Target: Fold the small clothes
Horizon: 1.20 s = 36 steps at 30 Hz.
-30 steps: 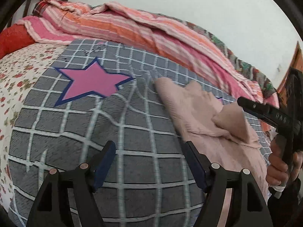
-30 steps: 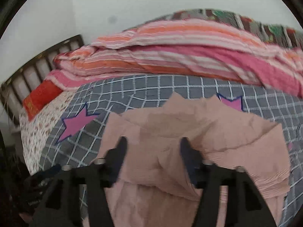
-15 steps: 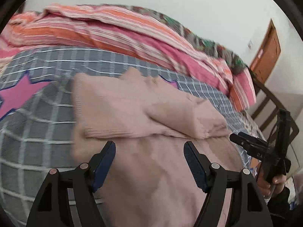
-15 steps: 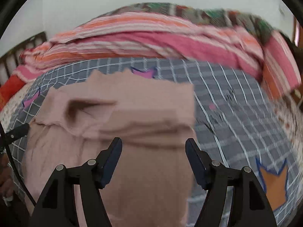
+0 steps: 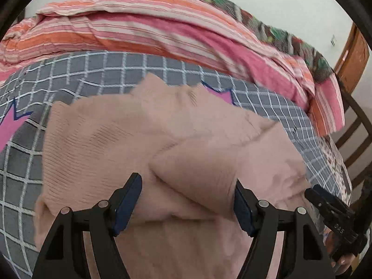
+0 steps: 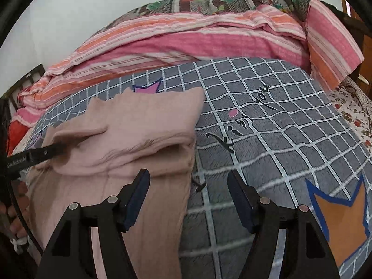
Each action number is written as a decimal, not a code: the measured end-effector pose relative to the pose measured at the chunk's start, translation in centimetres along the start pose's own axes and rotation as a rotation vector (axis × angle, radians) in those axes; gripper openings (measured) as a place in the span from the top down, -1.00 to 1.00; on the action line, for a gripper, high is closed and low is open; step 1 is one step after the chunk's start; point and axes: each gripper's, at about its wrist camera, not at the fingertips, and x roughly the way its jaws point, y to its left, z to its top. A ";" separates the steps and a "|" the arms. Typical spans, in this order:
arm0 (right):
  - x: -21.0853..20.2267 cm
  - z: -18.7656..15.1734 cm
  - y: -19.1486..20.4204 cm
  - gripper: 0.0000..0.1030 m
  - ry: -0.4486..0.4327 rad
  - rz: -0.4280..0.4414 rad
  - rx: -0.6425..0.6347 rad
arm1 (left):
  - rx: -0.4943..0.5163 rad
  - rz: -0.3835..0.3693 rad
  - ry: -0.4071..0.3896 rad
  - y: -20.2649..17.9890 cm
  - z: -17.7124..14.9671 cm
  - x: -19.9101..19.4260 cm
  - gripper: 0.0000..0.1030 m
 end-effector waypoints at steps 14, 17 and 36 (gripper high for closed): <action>2.3 -0.9 -0.4 -0.35 -0.067 0.019 0.020 | -0.077 0.025 -0.029 6.5 -2.5 -2.8 0.14; 2.4 -0.9 -0.2 -0.36 -0.068 0.011 0.014 | -0.072 -0.002 -0.038 7.0 -2.8 -3.2 0.23; 2.7 -1.0 -0.2 -0.41 -0.059 0.015 0.010 | -0.187 -0.004 -0.083 8.7 -0.2 -2.9 0.88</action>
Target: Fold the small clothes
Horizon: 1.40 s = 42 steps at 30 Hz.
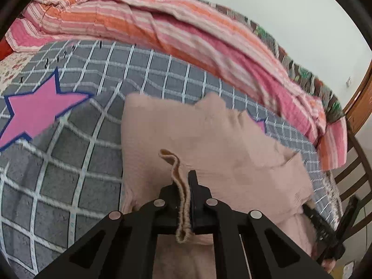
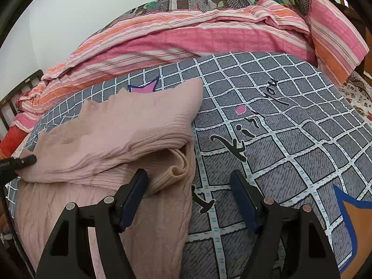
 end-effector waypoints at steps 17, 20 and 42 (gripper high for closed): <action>0.3 0.2 -0.2 -0.47 0.005 0.010 0.025 | 0.130 0.089 -0.099 -2.0 2.7 0.1 0.88; 0.4 0.2 -0.2 -0.47 0.005 0.009 0.023 | 0.083 0.108 -0.037 0.1 1.5 1.6 0.88; -0.3 2.4 -2.2 -0.14 0.019 -0.153 0.032 | 0.133 0.133 -0.049 1.0 -2.8 -2.2 -0.13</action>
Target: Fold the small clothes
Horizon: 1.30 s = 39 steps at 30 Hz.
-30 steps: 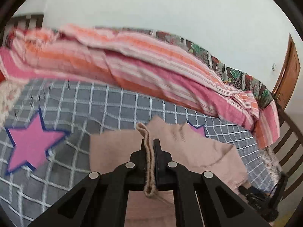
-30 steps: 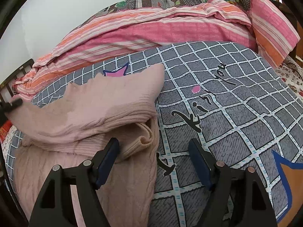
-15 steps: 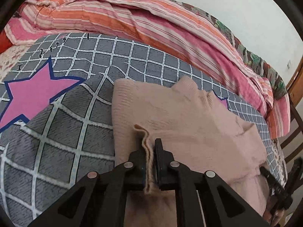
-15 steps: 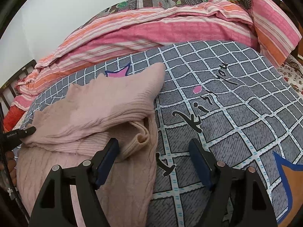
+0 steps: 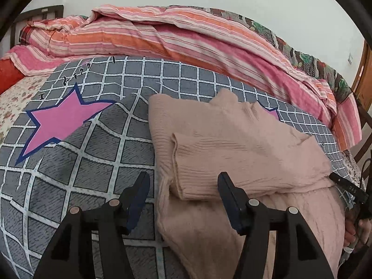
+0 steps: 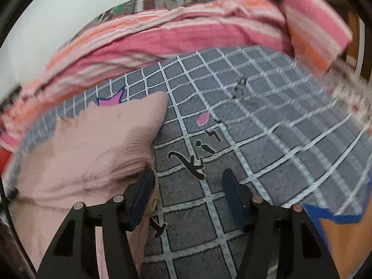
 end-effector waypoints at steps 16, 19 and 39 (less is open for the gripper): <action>2.9 2.0 3.6 0.52 0.083 0.225 0.021 | -0.062 -0.039 -0.008 1.4 -0.1 -0.3 -0.13; 1.4 2.0 2.4 0.64 0.011 0.283 0.029 | -0.056 -0.041 -0.009 1.3 -0.1 -0.4 -0.14; -0.3 -0.4 3.0 -0.04 0.011 0.060 -0.109 | 0.026 -0.056 0.048 -0.9 -0.9 0.4 -0.13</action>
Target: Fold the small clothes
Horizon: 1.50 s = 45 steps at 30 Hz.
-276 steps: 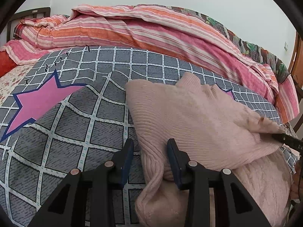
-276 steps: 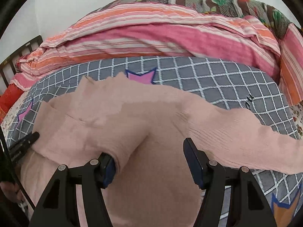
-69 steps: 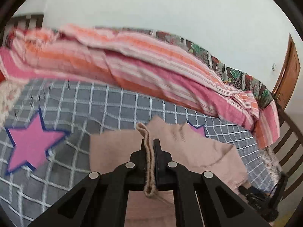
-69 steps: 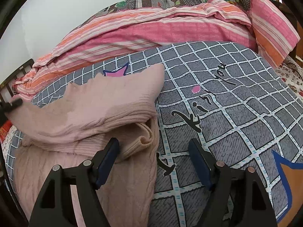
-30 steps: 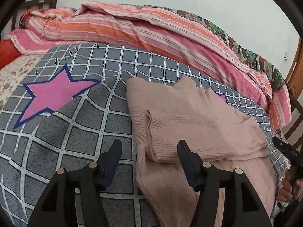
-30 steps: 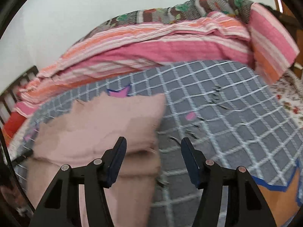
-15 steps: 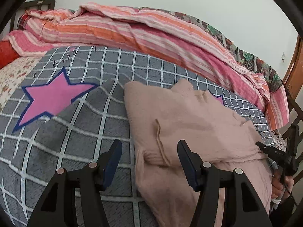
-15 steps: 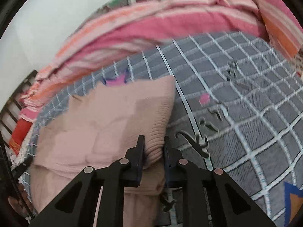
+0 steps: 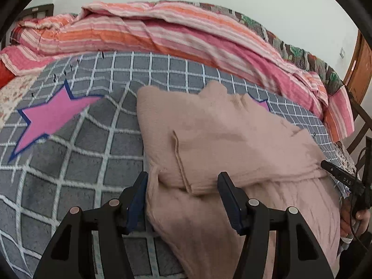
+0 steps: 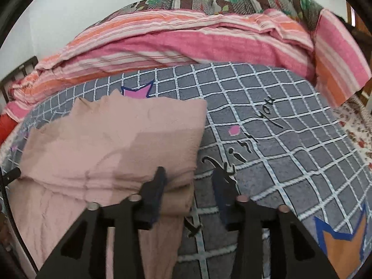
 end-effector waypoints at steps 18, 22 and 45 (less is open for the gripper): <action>-3.5 -3.9 0.2 0.01 -0.008 0.038 0.019 | 0.059 0.022 0.000 -1.7 -3.0 -2.8 -0.13; -4.5 -4.9 0.6 0.01 -0.016 0.043 -0.006 | 0.042 -0.019 -0.011 -1.5 -3.9 -3.6 -0.13; -10.0 -12.4 -0.3 0.00 0.048 0.083 0.011 | -0.078 -0.175 0.043 0.1 -11.1 -8.1 -0.11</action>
